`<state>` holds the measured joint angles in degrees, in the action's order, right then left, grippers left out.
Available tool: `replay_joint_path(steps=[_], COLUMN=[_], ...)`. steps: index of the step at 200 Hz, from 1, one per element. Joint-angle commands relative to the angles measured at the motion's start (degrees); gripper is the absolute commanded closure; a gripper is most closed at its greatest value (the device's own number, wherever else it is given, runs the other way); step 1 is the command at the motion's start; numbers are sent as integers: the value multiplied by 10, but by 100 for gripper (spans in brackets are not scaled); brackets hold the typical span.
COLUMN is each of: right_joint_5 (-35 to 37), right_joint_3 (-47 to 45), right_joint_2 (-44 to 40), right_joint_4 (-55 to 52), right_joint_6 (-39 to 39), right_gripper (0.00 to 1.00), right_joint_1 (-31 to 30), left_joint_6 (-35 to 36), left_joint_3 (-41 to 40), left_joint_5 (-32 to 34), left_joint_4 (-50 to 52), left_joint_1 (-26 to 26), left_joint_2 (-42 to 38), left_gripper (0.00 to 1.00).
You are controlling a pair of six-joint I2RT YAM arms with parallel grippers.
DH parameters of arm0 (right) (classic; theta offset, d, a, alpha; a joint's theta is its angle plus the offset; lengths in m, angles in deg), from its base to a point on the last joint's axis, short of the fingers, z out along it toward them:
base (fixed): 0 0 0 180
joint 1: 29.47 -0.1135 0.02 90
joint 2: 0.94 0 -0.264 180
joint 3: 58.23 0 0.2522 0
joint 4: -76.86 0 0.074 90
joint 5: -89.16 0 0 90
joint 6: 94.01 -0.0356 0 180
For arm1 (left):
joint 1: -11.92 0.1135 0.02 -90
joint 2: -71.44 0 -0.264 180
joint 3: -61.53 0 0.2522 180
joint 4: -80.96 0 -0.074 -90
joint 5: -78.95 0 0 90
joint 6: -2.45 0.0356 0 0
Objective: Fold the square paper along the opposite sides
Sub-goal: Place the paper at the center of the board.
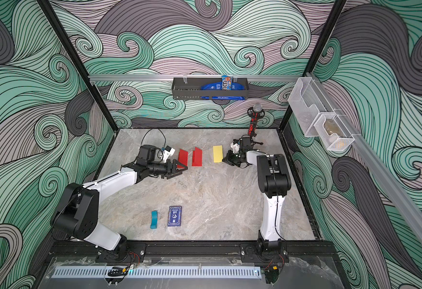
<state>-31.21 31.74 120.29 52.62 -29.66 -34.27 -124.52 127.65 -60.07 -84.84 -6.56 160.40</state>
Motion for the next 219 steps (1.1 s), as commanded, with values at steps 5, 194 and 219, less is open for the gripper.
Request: replay_joint_path(steps=[5, 194, 219], right_joint_5=[10, 27, 28], right_joint_3=[5, 26, 25], right_joint_2=[8, -8, -19], right_joint_4=[-23, -74, -76], right_joint_6=[15, 27, 25], right_gripper=[96, 81, 77], right_joint_1=[3, 9, 8], left_joint_6=[12, 11, 15], left_joint_3=[6, 9, 11], left_joint_5=[1, 0, 3], left_joint_4=[8, 7, 10], left_joint_1=[5, 6, 5], left_joint_2=[-12, -7, -8], left_gripper=[30, 31, 31])
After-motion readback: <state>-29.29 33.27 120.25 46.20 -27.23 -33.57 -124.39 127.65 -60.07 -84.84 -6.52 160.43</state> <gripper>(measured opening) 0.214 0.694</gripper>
